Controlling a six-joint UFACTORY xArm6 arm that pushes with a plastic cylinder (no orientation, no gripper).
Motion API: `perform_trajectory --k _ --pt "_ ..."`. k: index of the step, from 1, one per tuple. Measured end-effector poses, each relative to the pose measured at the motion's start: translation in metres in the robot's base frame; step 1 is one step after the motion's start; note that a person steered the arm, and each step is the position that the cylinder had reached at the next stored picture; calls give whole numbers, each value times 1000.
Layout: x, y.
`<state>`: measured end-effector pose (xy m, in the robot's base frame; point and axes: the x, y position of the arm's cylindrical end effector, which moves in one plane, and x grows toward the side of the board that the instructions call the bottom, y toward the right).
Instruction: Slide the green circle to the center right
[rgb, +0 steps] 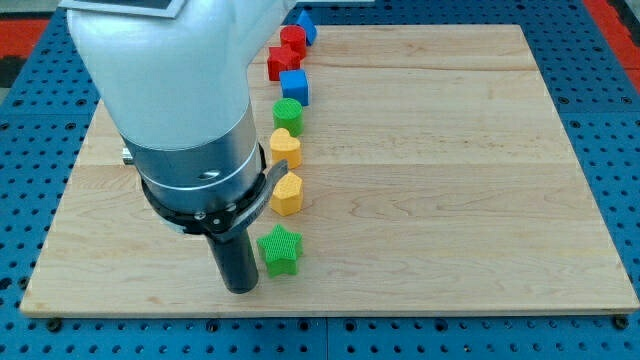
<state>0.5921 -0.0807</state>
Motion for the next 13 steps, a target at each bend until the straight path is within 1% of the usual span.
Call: perform_trajectory --k 3,4,5,6,7,8,9,10,11,13 --pt "0 -14" --pt "-37 -41" --pt "-78 -53" --pt "-132 -53" --pt "-177 -53" --pt "-199 -34" --pt "-201 -15" --pt "-203 -15" --pt "-216 23" --pt "-221 185"
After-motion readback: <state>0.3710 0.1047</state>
